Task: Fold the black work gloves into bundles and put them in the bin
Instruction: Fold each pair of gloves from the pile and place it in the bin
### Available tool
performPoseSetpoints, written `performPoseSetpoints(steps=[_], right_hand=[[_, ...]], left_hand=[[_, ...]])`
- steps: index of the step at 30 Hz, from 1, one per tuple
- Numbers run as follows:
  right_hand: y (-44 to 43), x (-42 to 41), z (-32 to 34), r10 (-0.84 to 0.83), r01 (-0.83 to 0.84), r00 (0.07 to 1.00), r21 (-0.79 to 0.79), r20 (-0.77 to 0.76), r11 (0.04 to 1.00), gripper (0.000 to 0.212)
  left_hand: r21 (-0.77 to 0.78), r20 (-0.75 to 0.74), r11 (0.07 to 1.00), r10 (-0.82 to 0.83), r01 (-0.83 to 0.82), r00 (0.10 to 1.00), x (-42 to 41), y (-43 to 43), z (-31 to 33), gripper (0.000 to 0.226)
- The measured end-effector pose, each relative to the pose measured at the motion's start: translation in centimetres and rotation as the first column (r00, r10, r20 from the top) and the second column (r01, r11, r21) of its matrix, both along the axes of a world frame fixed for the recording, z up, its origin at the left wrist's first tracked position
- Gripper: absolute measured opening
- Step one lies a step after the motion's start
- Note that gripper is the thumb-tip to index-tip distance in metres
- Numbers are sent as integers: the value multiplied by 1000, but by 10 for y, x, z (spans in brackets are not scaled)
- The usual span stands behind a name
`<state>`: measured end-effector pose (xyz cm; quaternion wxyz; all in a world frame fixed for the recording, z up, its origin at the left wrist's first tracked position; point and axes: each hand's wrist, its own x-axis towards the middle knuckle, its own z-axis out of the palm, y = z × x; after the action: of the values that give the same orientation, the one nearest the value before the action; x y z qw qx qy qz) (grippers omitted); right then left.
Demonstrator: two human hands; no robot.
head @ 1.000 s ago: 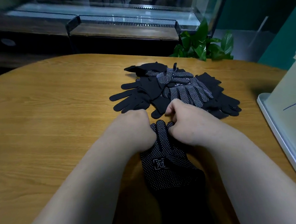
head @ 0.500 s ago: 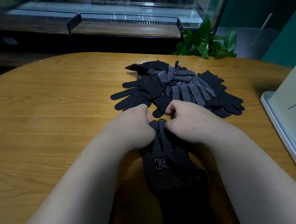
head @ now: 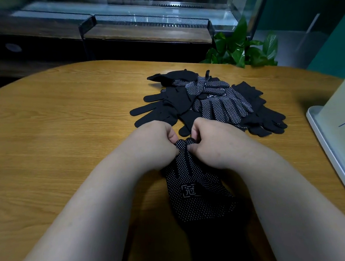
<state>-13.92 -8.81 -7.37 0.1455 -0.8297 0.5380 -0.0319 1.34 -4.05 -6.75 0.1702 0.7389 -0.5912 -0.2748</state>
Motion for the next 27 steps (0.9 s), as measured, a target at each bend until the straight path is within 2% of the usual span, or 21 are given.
performPoseSetpoints(steps=[5, 8, 13, 17, 22, 27], right_hand=[[0, -7, 2, 19, -19, 995, 5, 94, 1000, 23], [-1, -11, 4, 28, -34, 990, 39, 141, 999, 19], [0, -13, 2, 39, -44, 991, 42, 126, 998, 14], [0, -14, 2, 29, -34, 991, 43, 129, 998, 14], [0, -15, 0, 22, -28, 990, 42, 143, 999, 13], [-1, -17, 1, 47, -53, 985, 34, 164, 998, 9]], left_hand=[[35, -321, 999, 28, -18, 947, 9, 1, -6, 14], [25, -430, 999, 50, -44, 901, 11, 2, -9, 18], [33, -392, 999, 10, 4, 920, 11, 1, -13, 31], [20, -371, 999, 34, -29, 928, 11, 1, -14, 9], [-21, -368, 997, 56, -69, 928, 9, 4, -10, 12], [6, -387, 1000, 17, -16, 922, 10, 6, -6, 8]])
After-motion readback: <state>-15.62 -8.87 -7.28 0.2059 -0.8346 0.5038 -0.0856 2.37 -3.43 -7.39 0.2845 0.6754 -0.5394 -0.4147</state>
